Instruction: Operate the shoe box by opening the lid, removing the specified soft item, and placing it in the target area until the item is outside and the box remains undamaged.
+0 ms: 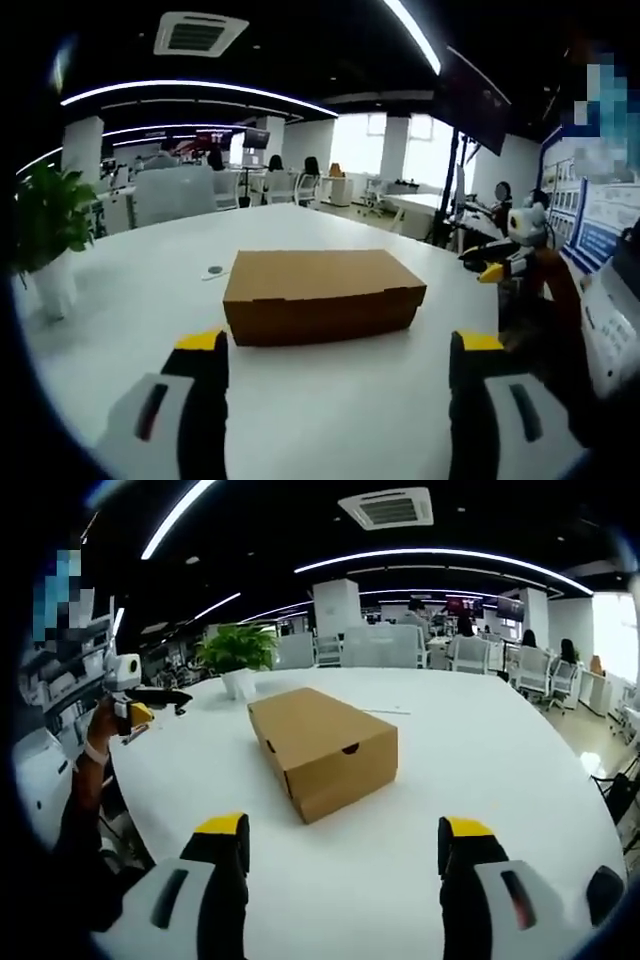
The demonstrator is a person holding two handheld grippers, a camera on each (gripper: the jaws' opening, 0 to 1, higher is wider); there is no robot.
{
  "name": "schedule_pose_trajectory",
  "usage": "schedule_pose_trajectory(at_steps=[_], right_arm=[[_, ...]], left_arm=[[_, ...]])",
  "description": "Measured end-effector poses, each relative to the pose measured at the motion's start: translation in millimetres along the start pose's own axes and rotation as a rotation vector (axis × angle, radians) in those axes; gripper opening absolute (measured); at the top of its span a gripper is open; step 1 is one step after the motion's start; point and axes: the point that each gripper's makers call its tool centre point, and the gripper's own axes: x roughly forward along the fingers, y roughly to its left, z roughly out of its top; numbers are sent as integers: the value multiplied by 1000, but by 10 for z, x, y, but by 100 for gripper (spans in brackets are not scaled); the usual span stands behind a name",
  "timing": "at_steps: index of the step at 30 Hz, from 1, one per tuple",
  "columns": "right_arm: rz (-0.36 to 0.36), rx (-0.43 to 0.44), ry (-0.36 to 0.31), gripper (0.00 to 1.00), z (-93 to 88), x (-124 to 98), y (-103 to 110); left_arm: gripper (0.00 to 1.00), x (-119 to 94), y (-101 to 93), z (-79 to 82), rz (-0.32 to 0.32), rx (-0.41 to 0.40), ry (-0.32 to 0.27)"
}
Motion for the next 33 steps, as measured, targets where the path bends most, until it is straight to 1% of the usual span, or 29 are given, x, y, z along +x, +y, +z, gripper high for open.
schedule_pose_trajectory(at_steps=[2,6,8,11,14,18,21,24,26,27,29,33], right_arm=[[4,1,0,80,2,18,11],[21,13,-17,80,43,61,61],[29,14,-16,81,43,86,101],[30,-2,-4,82,17,93,123],[38,13,-12,82,28,86,119],[33,33,-25,82,52,86,92],[37,28,-27,82,56,95,106],[46,16,-35,83,69,113,125],[56,14,-57,86,98,129,140],[65,32,-71,86,114,139,147],[82,66,-69,85,108,155,158],[91,72,-68,83,101,187,163]], left_arm=[[94,15,5,4,1,28,15],[94,38,10,46,-8,43,24],[95,72,46,66,-6,41,23],[94,112,96,56,-4,35,32],[95,119,121,61,-14,27,38],[95,118,175,106,-15,11,29],[95,128,215,116,-5,31,43],[94,148,207,125,-24,27,55],[94,172,199,125,-30,44,63],[94,175,201,128,-30,44,64],[95,197,189,147,-52,22,61],[96,232,191,158,-72,8,60]])
